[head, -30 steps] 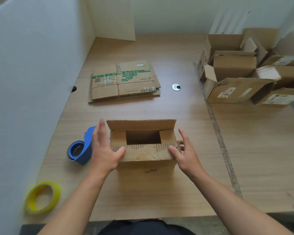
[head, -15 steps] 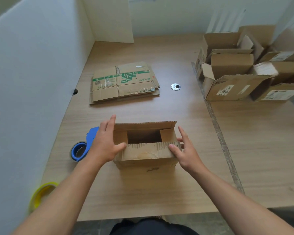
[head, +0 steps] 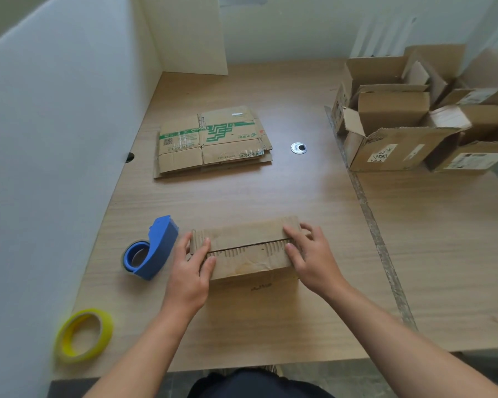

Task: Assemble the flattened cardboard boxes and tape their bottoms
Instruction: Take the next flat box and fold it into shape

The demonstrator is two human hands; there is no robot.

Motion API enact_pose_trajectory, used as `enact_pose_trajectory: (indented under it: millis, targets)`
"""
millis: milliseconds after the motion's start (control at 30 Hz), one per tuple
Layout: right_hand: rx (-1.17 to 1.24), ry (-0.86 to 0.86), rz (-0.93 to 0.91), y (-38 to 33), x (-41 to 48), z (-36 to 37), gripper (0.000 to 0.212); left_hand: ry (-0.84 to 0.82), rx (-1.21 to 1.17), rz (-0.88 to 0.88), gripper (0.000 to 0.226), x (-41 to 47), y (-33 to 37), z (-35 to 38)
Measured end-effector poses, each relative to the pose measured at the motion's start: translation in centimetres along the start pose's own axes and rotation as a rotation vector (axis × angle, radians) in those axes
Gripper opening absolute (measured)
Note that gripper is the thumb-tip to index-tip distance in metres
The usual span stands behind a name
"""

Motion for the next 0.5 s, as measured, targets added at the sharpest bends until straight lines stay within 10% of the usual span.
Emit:
enact_pose_trajectory:
  millis: [500]
  targets:
    - [-0.63, -0.244, -0.23, -3.1, 1.8, 1.2, 0.082, 0.021, -0.227, -0.131, 0.034, 1.3, -0.1, -1.3]
Point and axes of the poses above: each hand's wrist, its own x-axis towards the middle knuckle, its own z-axis out of the palm, y = z × x, the point moved 1 cm from there along x, towards the middle knuckle, and after that the axes turned 7 degrees about z, right-handed, at the moved point
